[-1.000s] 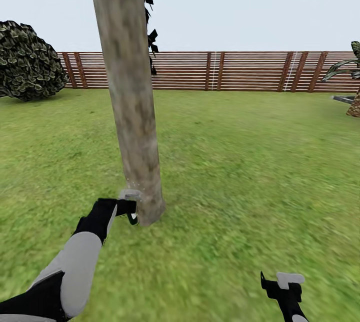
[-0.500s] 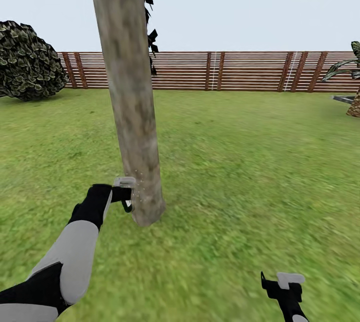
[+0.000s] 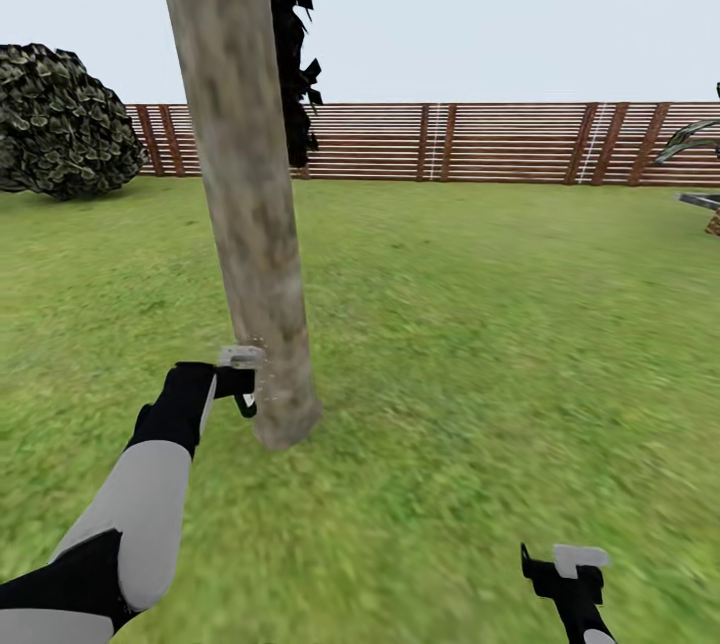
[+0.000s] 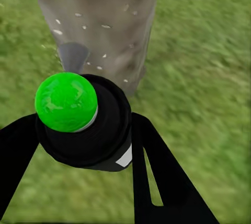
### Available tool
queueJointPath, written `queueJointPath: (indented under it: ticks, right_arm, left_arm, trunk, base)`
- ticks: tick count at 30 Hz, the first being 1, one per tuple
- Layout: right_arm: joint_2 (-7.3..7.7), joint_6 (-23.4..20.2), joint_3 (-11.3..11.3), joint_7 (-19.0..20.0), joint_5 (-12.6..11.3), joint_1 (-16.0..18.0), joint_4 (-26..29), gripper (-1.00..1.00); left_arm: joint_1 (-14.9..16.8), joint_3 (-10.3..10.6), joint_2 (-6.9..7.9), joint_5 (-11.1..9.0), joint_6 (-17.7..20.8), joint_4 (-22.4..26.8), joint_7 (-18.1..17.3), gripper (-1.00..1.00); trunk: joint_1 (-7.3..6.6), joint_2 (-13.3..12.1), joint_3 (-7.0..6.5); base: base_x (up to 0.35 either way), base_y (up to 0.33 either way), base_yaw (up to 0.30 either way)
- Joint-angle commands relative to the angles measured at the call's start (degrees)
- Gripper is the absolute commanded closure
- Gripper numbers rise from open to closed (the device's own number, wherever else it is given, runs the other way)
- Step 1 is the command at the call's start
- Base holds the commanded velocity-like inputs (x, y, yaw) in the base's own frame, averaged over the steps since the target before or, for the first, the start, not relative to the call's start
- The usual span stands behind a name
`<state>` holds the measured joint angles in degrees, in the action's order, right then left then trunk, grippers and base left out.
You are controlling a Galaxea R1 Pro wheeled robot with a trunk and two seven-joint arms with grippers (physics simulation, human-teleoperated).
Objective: In the garden, pick up the pesticide atomizer on the floor and spray pesticide onto both trees until each tree trunk is fully covered.
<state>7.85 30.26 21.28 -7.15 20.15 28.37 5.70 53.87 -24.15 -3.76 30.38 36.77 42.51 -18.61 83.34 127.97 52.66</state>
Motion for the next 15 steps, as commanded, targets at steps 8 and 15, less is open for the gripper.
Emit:
queueJointPath:
  ticks: [8,15]
  right_arm:
    - [-0.03,0.2,0.3,-0.2,0.7,0.0,-0.1,-1.00]
    - [0.05,0.2,0.3,-0.2,0.7,0.0,-0.1,-1.00]
  left_arm:
    - [-0.2,-0.3,-0.13,0.7,0.6,1.1,-0.5,1.00]
    - [-0.3,-0.1,-0.28,0.9,0.5,1.2,-0.3,1.00]
  trunk:
    - [-0.01,0.0,0.06]
    - [-0.01,0.0,0.06]
  base:
    - [0.009,-0.273,0.270]
    - [0.087,-0.273,0.041]
